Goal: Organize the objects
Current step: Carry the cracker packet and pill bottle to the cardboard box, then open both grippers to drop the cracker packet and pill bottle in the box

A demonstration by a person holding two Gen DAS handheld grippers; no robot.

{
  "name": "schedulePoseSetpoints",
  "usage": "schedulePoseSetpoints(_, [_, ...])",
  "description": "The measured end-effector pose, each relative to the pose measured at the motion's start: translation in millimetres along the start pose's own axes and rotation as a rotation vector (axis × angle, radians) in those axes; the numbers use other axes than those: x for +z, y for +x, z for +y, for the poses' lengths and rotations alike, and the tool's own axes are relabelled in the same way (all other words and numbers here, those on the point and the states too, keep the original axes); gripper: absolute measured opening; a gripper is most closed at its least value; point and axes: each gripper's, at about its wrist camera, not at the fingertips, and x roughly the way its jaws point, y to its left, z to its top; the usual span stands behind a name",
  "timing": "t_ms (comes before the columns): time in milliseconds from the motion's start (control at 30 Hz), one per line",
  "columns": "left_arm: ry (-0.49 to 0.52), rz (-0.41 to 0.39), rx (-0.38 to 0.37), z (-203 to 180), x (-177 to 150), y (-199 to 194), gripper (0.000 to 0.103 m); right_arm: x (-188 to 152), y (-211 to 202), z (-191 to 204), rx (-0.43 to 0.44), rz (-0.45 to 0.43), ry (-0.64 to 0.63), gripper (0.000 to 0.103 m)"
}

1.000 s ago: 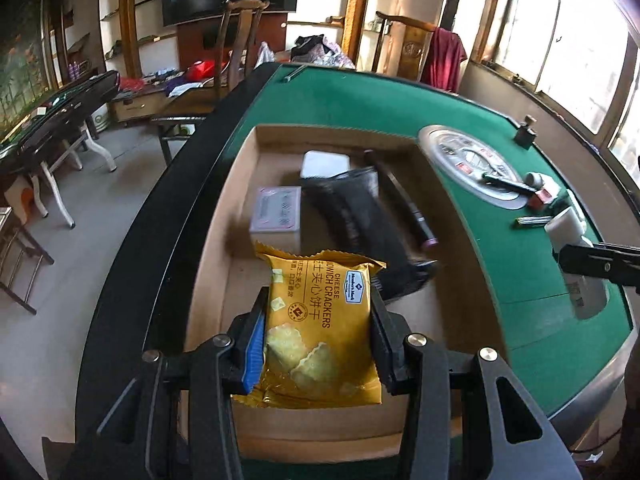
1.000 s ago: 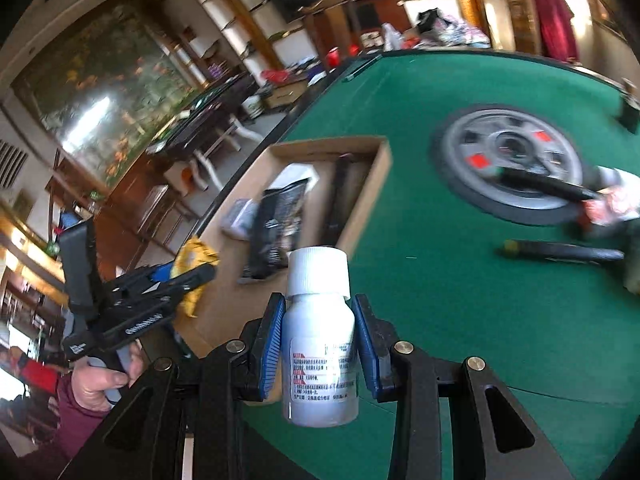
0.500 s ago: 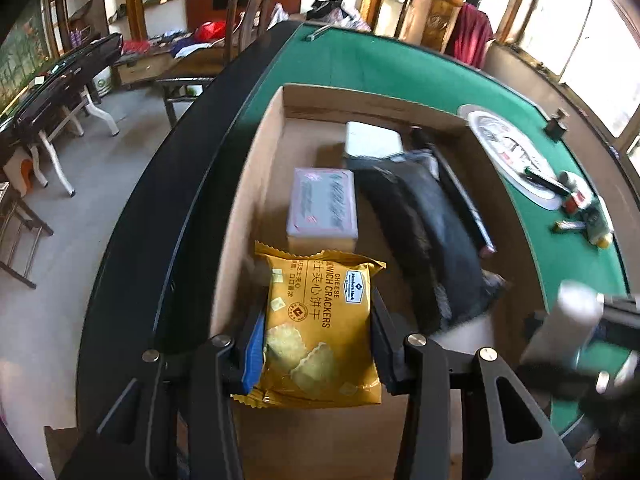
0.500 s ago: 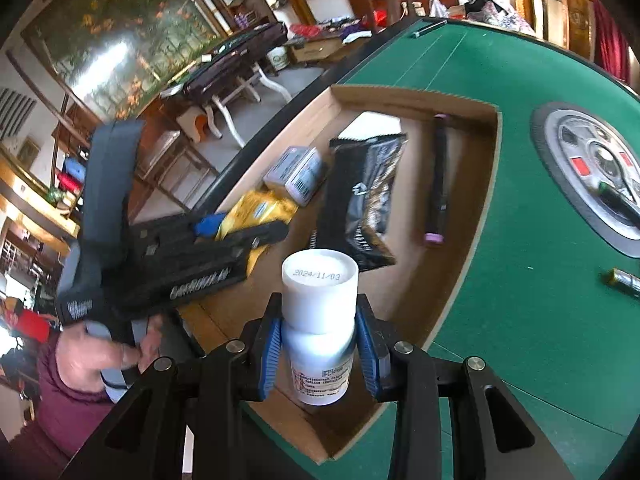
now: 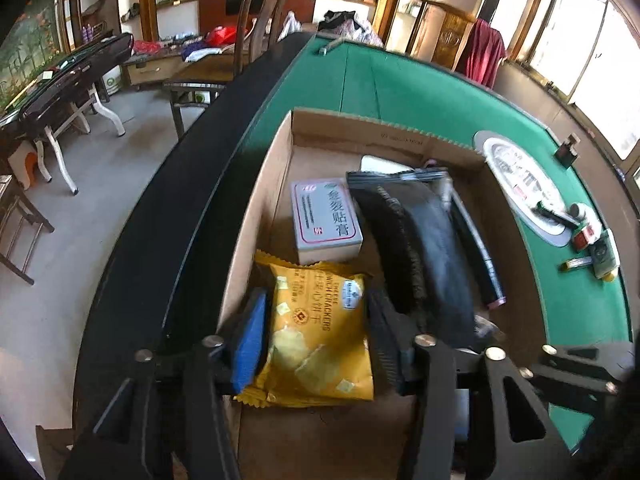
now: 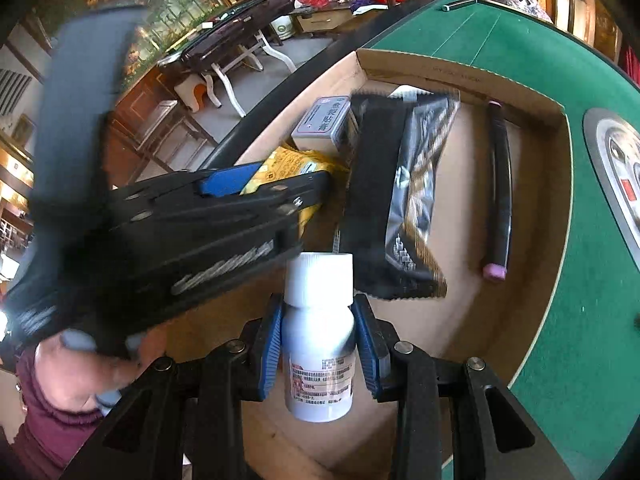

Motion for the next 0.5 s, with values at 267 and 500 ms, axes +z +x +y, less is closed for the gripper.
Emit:
schedulePoseSetpoints(267, [-0.018,-0.135,-0.014,8,-9,-56,0.081,18,10,-11,-0.021,-0.011,0.016,0.037])
schedulePoseSetpoints(500, [-0.068,-0.206,-0.061,21,-27,-84,0.086,23,11,-5,-0.034,-0.020,0.005,0.038])
